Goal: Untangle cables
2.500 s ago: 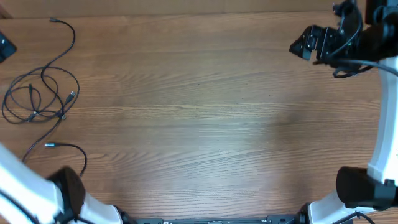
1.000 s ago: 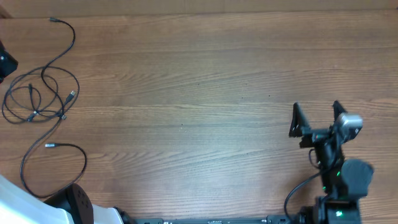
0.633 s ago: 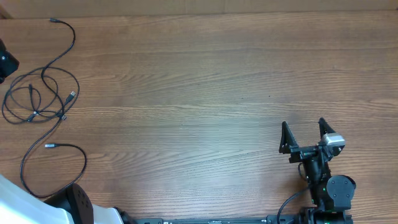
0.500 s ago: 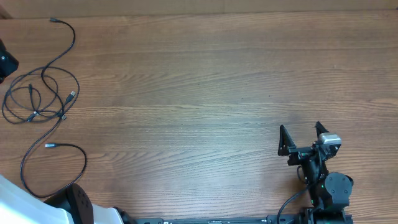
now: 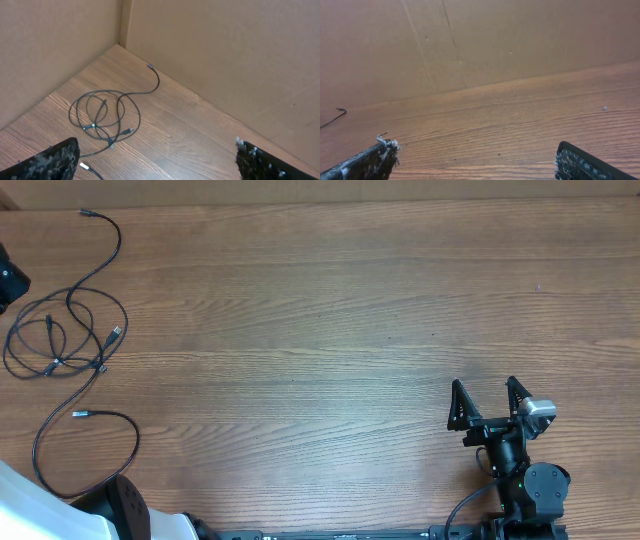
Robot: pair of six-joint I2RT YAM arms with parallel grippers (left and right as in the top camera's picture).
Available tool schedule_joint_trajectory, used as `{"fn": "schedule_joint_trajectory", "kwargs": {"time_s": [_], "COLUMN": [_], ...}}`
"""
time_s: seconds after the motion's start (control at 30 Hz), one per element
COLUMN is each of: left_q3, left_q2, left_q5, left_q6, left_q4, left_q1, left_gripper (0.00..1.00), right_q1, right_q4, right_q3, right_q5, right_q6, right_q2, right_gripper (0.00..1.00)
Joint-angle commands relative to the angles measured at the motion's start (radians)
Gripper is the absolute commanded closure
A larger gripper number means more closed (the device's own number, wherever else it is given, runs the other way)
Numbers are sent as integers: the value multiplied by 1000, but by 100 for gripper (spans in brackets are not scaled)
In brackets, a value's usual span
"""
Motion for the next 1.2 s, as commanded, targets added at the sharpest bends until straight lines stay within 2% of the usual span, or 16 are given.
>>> {"fn": "schedule_joint_trajectory", "kwargs": {"time_s": [0.0,0.4,0.53,0.67,0.7,0.77,1.03,1.17], "left_q3": [4,2,-126,-481,-643,-827,-1520,-1879], "left_q2": [-8,-23,-92,-246,-312,-386,-725,-913], "left_q5": [4,2,-46,-74,-73,-74,-43,-32], "left_q6": [-9,-9,48,119,142,181,187,105], "left_q4": [2,2,13,227,349,483,959,1210], "left_q1": [-1,-10,-100,-264,-330,-399,-507,-514], "left_gripper": [0,1,1,0,0,1,0,0], "right_q1": [8,8,8,8,8,8,8,8], "right_q4": [2,2,2,2,2,2,2,2], "right_q3": [-10,-10,-10,-10,-10,-10,-10,-10], "right_q5": [3,3,3,3,3,3,3,3], "right_q6": [10,10,10,10,10,10,10,10], "right_q2": [-9,-9,-9,-9,-9,-9,-9,-9], "right_gripper": [0,0,0,0,0,0,0,0]}}
